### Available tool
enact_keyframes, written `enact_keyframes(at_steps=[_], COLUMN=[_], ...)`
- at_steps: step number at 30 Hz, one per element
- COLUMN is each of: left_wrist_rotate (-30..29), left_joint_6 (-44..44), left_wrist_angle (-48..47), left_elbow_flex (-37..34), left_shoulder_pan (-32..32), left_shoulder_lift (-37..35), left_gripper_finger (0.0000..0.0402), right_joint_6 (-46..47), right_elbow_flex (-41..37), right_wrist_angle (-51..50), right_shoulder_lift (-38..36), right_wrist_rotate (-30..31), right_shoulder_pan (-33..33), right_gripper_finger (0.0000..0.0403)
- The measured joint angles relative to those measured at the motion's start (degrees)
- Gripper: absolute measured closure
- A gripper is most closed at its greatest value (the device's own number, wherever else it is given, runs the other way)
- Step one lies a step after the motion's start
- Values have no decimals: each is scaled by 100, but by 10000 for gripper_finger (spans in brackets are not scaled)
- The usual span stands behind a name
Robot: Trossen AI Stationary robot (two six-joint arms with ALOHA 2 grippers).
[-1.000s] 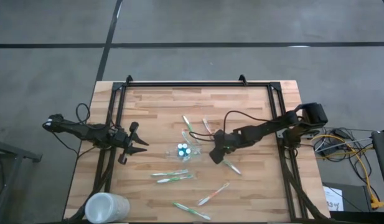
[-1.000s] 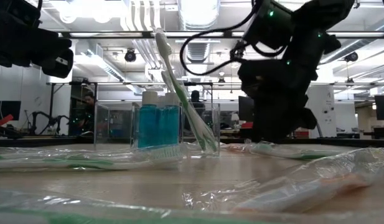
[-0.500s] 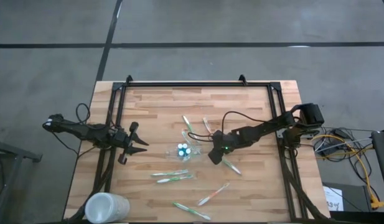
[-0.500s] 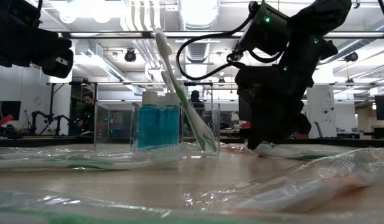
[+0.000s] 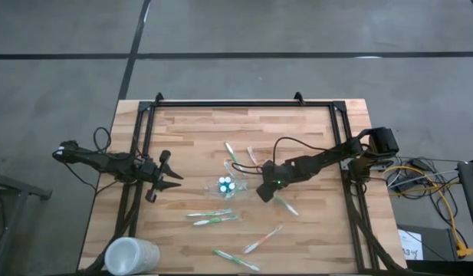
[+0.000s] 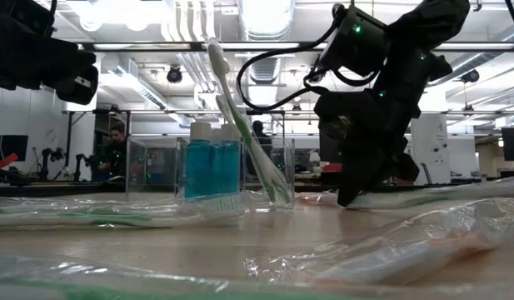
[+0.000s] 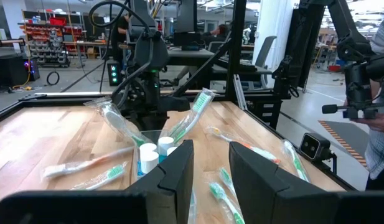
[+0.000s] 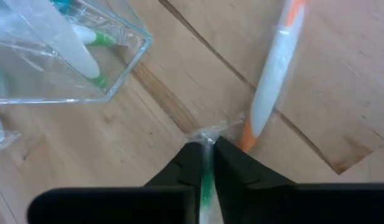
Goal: Pick & Place toothbrushing station
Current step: Put the green toothbrush into the transparent organizer
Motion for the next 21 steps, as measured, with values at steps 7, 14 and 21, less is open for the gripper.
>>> enact_keyframes(at_steps=[7,14,21], left_wrist_rotate=[0,0,0], left_joint_6=[0,0,0], left_wrist_angle=[0,0,0], left_elbow_flex=[0,0,0], left_shoulder_pan=[0,0,0], left_shoulder_lift=[0,0,0], left_gripper_finger=[293,293,293], right_joint_6=[8,-61,-412], right_elbow_flex=[-13,-11,-9], right_wrist_angle=[-32,-24,162], right_shoulder_lift=[-198,-766,-1382], right_wrist_rotate=[12,540,1582], right_shoulder_pan=[7,7,17], right_gripper_finger=[394,394,394])
